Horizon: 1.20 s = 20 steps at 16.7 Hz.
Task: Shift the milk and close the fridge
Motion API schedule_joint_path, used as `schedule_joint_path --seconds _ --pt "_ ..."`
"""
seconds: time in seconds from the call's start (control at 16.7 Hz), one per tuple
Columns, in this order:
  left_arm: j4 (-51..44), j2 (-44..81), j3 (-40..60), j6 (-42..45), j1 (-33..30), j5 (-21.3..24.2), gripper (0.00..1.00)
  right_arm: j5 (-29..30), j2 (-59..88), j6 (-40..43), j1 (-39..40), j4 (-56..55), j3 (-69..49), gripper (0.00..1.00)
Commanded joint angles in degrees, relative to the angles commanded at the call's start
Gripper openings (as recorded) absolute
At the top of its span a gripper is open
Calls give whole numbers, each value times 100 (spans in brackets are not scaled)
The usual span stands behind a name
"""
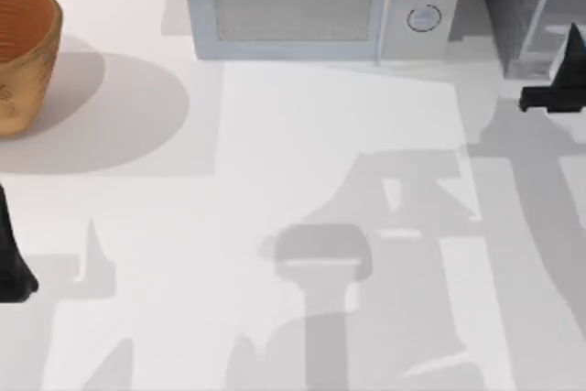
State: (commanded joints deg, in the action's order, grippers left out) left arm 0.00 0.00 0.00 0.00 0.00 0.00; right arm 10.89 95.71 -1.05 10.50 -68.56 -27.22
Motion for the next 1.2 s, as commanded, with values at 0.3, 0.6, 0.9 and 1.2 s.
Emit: schedule_joint_path --seconds 0.3,0.6,0.9,1.2 --pt "0 0 0 0 0 0 100 -851 -935 14 -954 465 478 0" --pt "0 0 0 0 0 0 100 -851 -917 7 -952 461 448 0" --pt "0 0 0 0 0 0 100 -1131 28 -2 -1204 558 -483 0" --pt "0 0 0 0 0 0 100 -1642 1940 30 -1696 794 -2596 0"
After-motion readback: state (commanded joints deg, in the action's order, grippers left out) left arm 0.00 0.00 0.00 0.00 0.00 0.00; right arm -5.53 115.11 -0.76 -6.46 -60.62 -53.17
